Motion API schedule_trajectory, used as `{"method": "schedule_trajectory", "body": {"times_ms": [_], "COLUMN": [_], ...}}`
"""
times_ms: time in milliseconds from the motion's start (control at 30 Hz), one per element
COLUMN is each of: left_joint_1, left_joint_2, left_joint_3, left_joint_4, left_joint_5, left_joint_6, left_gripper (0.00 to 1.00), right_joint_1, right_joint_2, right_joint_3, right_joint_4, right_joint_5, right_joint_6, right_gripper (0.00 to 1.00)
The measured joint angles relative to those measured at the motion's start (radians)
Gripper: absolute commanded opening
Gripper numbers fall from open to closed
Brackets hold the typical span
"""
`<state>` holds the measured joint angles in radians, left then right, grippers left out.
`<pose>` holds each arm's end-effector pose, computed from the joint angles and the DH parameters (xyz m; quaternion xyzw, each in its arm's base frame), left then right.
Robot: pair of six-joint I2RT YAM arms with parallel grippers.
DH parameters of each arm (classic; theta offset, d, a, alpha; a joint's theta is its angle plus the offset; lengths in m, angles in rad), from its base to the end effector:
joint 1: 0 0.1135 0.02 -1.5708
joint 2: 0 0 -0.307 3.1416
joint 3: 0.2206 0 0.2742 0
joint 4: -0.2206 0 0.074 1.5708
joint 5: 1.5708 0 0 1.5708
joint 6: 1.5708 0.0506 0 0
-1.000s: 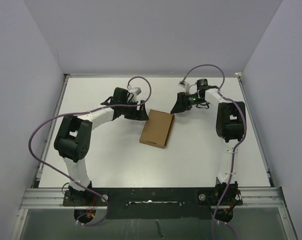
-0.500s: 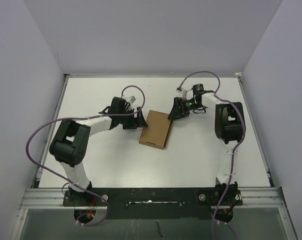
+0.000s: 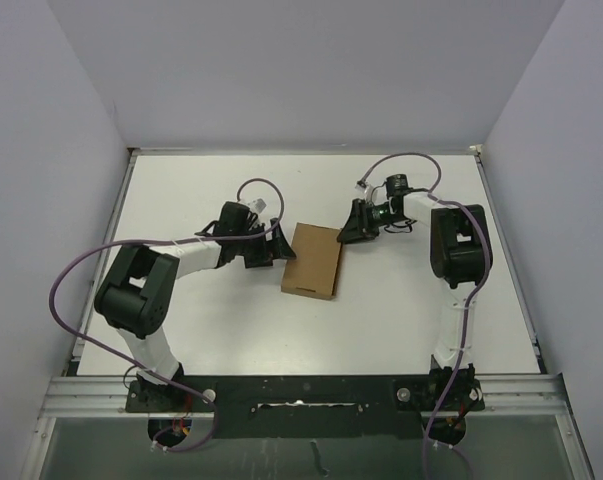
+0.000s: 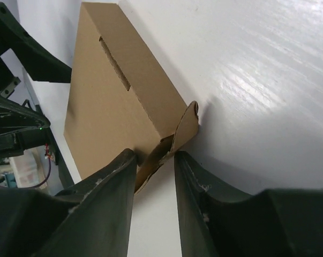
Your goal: Fold the paper box
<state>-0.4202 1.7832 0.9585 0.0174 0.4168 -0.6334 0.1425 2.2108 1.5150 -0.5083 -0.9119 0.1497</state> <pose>0.3510 -0.1793 0.1710 -0.0200 0.9110 -0.3492 0.2185 0.4742 0.1084 0.1363 -0.0771 0.8831 0.4521 0.0989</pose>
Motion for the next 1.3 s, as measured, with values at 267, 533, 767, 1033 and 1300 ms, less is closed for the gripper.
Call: {"method": "schedule_trajectory", "body": {"times_ms": [267,533,767,1033,1300], "left_joint_1": [0.0,-0.04,-0.069,-0.088,-0.103], "left_joint_2": [-0.029,-0.029,-0.024,0.079,0.19], "left_joint_3": [-0.095,-0.097,-0.103,-0.089,0.037], "left_joint_4": [0.12,0.164,0.206,0.347,0.404], "left_joint_5": [0.051,0.074,0.067,0.1,0.161], "left_joint_6": [-0.105,-0.194,-0.266,-0.345,-0.355], "left_gripper": [0.88,0.88,0.88,0.73,0.42], "right_joint_1": [-0.052,-0.088,-0.127,-0.135,-0.137], "right_joint_2": [-0.001,-0.001,0.007,0.009,0.009], "right_joint_3": [-0.069,-0.123,-0.158,-0.17,-0.171], "right_joint_4": [0.063,0.134,0.177,0.201,0.209], "right_joint_5": [-0.094,-0.16,-0.217,-0.235,-0.237], "right_joint_6": [0.054,0.117,0.168,0.19,0.192], "right_gripper": [0.29,0.27,0.25,0.25,0.31]}}
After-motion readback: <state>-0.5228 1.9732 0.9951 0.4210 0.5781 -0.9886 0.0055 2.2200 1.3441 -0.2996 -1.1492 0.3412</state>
